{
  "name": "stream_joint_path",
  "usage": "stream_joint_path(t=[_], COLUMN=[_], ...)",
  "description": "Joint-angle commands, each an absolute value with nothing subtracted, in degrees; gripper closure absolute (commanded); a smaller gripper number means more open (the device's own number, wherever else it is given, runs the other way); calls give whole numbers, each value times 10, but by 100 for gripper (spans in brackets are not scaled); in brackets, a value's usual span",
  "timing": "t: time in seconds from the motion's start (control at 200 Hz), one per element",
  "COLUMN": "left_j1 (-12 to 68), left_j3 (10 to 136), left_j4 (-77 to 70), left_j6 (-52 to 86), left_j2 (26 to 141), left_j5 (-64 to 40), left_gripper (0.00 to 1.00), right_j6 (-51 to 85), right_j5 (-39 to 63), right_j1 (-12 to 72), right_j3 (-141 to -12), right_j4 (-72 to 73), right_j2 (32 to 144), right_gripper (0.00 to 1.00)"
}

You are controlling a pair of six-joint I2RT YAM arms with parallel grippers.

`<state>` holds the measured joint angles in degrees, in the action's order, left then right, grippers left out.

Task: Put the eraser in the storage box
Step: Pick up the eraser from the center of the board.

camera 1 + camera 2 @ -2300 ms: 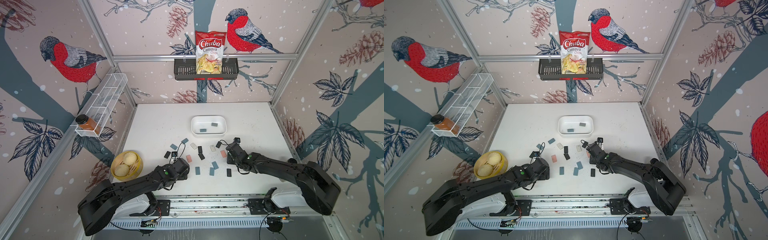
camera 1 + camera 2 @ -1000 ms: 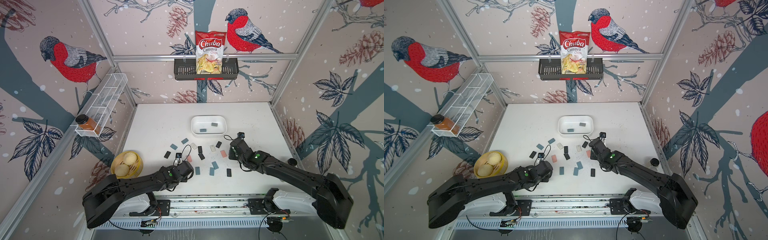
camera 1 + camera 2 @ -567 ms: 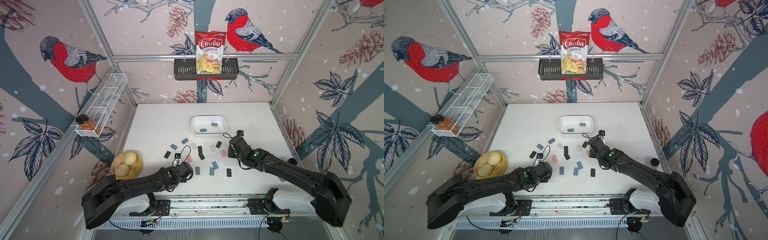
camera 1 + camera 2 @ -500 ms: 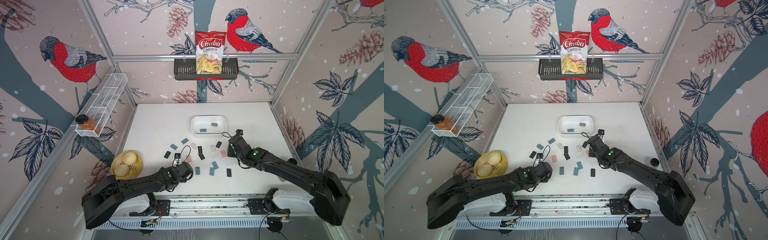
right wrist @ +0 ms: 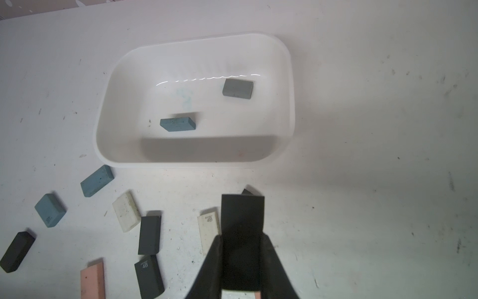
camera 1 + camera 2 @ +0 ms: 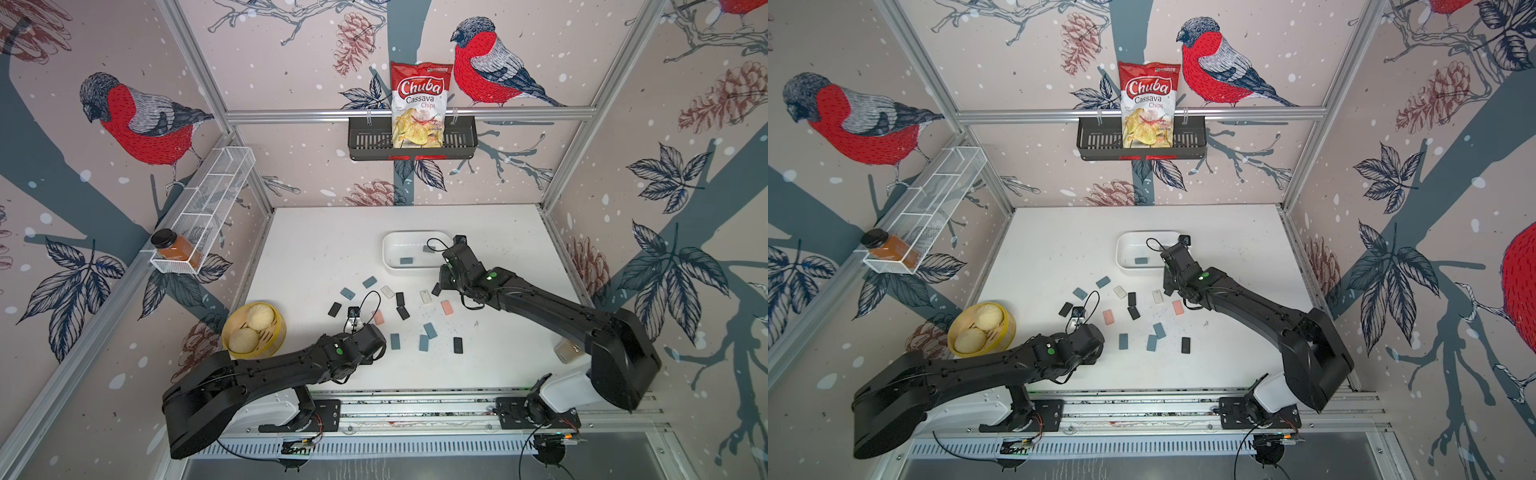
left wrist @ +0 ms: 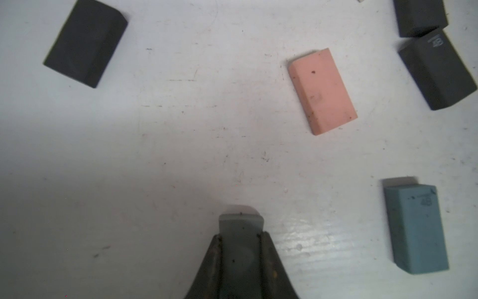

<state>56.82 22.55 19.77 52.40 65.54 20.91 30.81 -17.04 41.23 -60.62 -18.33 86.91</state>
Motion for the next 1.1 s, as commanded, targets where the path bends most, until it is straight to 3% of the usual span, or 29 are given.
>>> stream_joint_path(t=[0.0,0.415,0.601,0.991,1.096], left_j1=[573,573,573,573,573], left_j3=[222,219,226,261,272], left_j4=[241,243,247,271,283], left_j6=[533,536,535,522,519], left_j2=[654,647,641,641,637], left_j5=[138,158,170,190,200], left_gripper=[86,90,93,95,96], right_j6=[277,258,257,258,267], right_j5=[-139,-118,-121,-137,-146], right_j1=[396,359,362,372,375], right_j3=[-649,-854,-893,-837,-789], right_j4=[-178,-237,-255,-227,-203], right_j2=[914,1130,1164,1092,1047], right_gripper=[97,92,74,1,1])
